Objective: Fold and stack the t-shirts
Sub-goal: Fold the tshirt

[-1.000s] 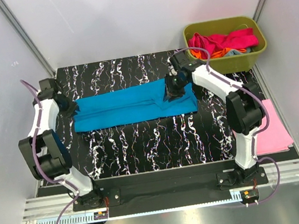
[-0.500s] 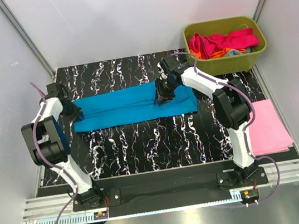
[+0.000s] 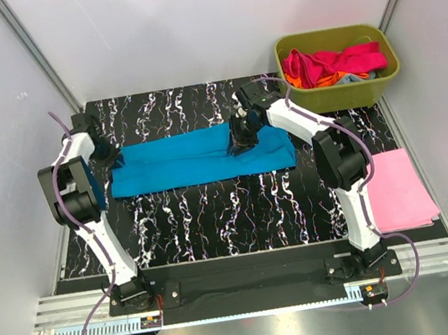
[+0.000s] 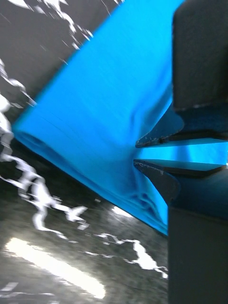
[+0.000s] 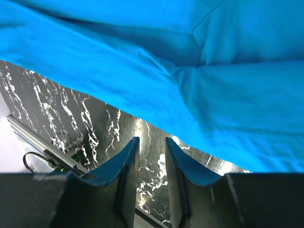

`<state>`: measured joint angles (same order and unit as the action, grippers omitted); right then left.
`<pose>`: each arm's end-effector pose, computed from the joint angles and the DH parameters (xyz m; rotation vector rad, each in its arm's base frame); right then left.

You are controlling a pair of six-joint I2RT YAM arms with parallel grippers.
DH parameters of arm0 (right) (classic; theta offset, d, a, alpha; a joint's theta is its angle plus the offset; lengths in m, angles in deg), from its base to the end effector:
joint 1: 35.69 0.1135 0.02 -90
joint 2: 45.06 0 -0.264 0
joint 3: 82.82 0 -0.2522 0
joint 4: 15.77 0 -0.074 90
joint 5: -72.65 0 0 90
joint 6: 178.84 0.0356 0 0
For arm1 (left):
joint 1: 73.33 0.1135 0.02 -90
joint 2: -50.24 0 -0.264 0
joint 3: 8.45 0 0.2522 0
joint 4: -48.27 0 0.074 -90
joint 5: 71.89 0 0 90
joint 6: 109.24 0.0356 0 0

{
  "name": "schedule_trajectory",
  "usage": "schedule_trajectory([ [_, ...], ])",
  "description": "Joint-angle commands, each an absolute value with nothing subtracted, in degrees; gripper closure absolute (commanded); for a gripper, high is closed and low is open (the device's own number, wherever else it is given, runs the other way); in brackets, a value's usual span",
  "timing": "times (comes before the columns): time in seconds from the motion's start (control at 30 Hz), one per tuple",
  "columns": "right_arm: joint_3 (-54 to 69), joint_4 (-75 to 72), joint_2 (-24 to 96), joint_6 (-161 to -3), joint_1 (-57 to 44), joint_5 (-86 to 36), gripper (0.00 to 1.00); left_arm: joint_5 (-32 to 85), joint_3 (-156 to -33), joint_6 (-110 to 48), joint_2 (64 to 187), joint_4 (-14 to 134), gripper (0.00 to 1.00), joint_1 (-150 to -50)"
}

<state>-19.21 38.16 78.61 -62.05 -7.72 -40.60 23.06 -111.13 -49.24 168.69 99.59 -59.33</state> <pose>0.4067 0.2319 0.2077 -0.1743 2.7605 0.8306 0.4190 0.1013 0.1762 -1.0082 2.5597 -0.1953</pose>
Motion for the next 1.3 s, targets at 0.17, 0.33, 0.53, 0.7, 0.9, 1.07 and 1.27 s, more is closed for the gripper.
schedule_trajectory([
  [0.17, -24.69, 38.78, 82.55, -61.51, -7.21, -41.79, 0.66, 23.82, -111.87, -47.37, 163.54, 99.73, 0.73, -59.18],
  [0.33, -25.31, 38.69, 83.61, -60.80, -7.21, -41.00, 0.65, 22.94, -103.17, -47.80, 152.82, 99.03, 0.69, -59.62],
  [0.53, -25.13, 38.69, 83.70, -59.57, -7.21, -40.38, 0.66, 24.61, -96.48, -49.13, 151.04, 97.45, 0.71, -59.53],
  [0.7, -25.13, 38.69, 84.40, -58.78, -7.04, -41.26, 0.66, 22.59, -95.33, -48.25, 153.24, 95.69, 0.73, -57.61],
  [0.9, -24.08, 38.51, 85.89, -58.78, -6.60, -40.73, 0.66, 18.73, -93.32, -45.96, 155.27, 95.60, 0.74, -54.53],
  [1.07, -20.91, 37.90, 86.33, -59.40, -6.51, -38.63, 0.66, 16.96, -92.16, -44.64, 155.44, 95.78, 0.74, -53.56],
  [1.27, -19.24, 37.99, 85.72, -60.98, -6.51, -36.52, 0.66, 16.62, -95.41, -46.04, 152.02, 99.02, 0.75, -57.06],
])
